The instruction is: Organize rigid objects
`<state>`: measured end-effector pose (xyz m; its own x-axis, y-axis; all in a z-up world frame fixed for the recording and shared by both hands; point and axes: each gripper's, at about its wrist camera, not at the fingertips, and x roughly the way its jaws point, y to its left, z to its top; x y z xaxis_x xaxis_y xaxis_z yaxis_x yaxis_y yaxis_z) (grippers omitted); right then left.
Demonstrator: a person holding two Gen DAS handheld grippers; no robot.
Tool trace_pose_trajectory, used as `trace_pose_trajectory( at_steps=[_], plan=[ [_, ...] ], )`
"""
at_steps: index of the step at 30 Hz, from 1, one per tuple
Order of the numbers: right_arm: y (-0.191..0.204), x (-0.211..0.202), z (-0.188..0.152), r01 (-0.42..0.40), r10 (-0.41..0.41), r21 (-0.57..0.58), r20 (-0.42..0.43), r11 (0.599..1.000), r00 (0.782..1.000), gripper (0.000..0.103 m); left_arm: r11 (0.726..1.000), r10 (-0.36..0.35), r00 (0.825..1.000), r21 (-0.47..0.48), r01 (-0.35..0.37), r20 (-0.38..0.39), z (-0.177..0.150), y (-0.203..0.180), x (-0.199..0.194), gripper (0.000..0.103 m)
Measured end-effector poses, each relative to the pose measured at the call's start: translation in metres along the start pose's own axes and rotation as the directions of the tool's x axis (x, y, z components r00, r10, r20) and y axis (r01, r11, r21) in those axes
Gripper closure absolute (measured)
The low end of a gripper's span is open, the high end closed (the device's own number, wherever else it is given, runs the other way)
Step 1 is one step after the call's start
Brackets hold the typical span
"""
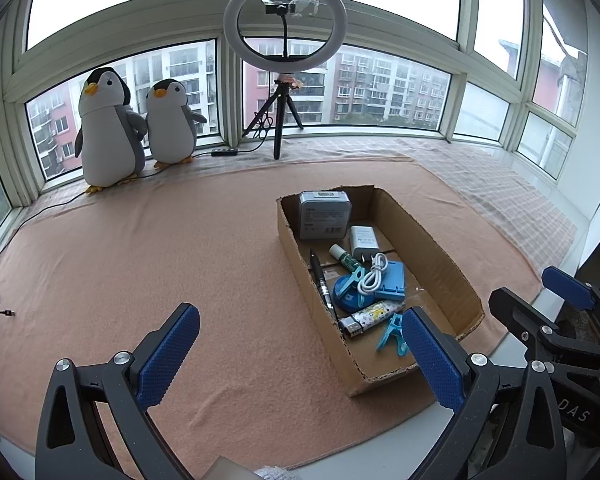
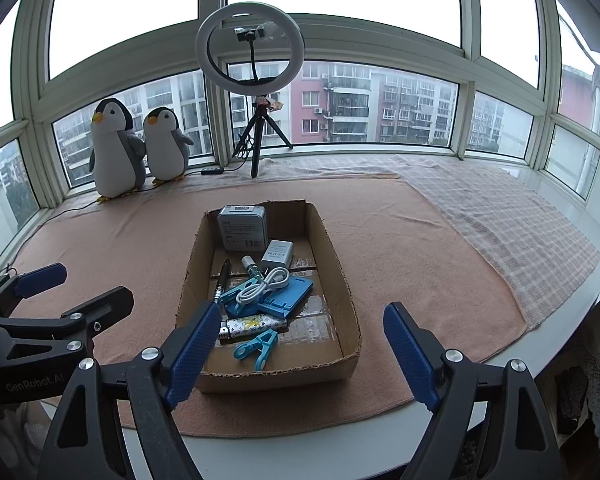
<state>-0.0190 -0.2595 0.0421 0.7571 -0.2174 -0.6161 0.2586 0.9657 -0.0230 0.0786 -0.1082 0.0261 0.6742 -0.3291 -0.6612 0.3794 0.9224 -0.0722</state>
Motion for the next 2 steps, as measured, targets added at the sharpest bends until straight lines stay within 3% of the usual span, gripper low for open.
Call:
trace_pose_trajectory(
  at_steps=[2],
  plan=[
    [0.0000,0.0001,-0.0001,0.001,-0.001,0.001,0.000,1.000,1.000,0.023,1.000,-0.001,1.000,0.001,0.001,-0.002,-0.0002,-0.0002,0.0005,0.001]
  ],
)
